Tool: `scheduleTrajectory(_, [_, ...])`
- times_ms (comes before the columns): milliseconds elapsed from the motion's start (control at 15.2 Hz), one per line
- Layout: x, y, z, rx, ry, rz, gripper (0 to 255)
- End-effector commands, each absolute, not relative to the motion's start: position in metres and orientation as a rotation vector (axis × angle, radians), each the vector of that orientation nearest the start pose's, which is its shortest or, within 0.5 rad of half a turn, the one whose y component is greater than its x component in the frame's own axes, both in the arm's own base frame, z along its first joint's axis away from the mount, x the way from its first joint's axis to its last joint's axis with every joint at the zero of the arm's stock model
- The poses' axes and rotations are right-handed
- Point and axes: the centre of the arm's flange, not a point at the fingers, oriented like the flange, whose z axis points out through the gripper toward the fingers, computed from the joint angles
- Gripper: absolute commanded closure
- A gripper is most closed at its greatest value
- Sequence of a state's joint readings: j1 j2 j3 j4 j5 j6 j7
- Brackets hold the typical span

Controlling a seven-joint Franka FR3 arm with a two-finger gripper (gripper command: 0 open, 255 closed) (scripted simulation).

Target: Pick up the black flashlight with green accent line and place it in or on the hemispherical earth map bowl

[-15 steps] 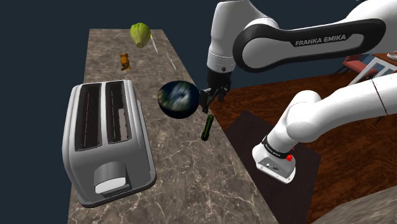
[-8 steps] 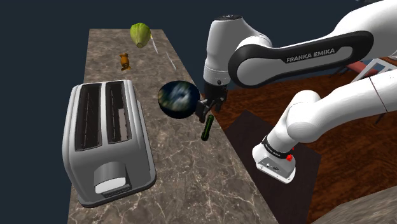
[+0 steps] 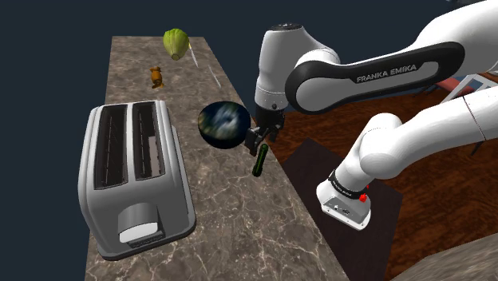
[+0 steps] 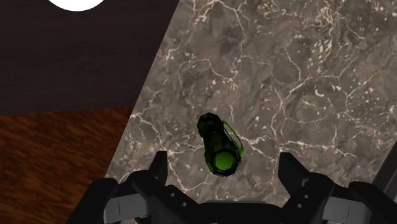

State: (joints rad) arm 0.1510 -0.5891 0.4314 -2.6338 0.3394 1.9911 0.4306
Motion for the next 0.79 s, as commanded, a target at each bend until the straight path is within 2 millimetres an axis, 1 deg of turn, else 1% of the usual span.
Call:
scheduleTrajectory(0, [0.2937, 0.2119, 0.4087, -3.109, 0.12, 0.156, 0])
scheduleTrajectory(66, [0.2937, 0.2119, 0.4087, -3.109, 0.12, 0.156, 255])
scheduleTrajectory(660, [0.2938, 0.2119, 0.4086, -3.109, 0.12, 0.156, 255])
scheduleTrajectory(726, [0.2937, 0.2119, 0.4139, -3.109, 0.12, 0.156, 255])
